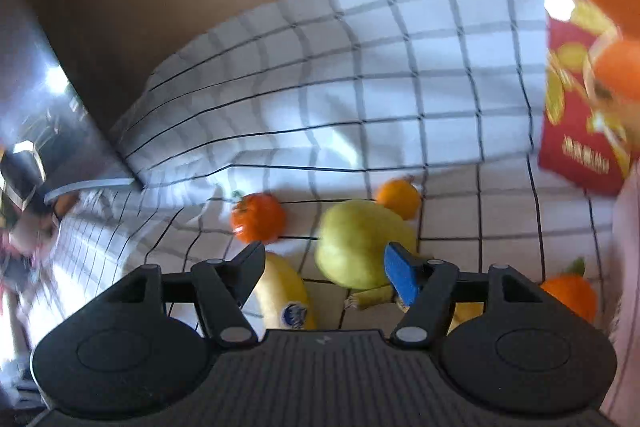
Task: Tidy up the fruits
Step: 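Grasp the yellow pear with the right gripper while the left gripper holds its pear, then carry both pears into the pink box and open the left gripper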
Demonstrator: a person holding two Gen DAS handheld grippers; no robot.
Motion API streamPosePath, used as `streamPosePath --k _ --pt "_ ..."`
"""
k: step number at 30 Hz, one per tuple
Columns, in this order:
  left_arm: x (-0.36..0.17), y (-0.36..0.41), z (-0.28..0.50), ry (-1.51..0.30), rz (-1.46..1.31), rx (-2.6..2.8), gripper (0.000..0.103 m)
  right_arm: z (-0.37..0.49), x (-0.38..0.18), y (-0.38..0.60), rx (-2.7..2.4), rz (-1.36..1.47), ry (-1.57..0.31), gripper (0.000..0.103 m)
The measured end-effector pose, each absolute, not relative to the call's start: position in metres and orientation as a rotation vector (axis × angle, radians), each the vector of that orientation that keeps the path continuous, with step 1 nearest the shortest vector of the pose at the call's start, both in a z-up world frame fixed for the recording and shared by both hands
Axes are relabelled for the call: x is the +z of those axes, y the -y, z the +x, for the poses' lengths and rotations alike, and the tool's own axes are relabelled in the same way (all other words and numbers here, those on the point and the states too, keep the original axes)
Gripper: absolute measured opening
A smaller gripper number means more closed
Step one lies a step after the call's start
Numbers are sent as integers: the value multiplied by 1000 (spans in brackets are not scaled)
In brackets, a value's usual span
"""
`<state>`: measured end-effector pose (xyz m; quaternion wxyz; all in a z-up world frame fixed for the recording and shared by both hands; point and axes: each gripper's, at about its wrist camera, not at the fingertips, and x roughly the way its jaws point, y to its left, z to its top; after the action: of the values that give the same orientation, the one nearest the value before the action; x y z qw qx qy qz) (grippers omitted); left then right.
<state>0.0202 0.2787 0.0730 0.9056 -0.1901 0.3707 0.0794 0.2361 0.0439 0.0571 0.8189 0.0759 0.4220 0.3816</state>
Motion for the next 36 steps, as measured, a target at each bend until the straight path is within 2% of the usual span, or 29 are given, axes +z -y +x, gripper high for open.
streamPosePath --k 4,11,14,23,25,27,31,36 --pt "73 -279 13 -769 -418 181 70 213 68 -50 851 1 -812 67" --pt "77 -275 -2 -769 -449 178 70 198 57 -66 808 -487 -554 67" --pt "75 -275 -6 -775 -462 189 70 207 51 -73 839 -574 -558 67" --pt "77 -274 -11 -781 -478 170 70 224 26 -108 872 -599 -612 67" --pt "79 -270 -10 -782 -471 161 70 225 22 -112 878 -600 -621 61" --pt "81 -267 -7 -785 -461 148 70 225 23 -112 869 -583 -634 61" --pt "85 -258 2 -789 -446 124 70 222 44 -97 869 -476 -624 61" --pt "93 -231 20 -790 -403 56 70 199 97 -57 948 -350 -558 61"
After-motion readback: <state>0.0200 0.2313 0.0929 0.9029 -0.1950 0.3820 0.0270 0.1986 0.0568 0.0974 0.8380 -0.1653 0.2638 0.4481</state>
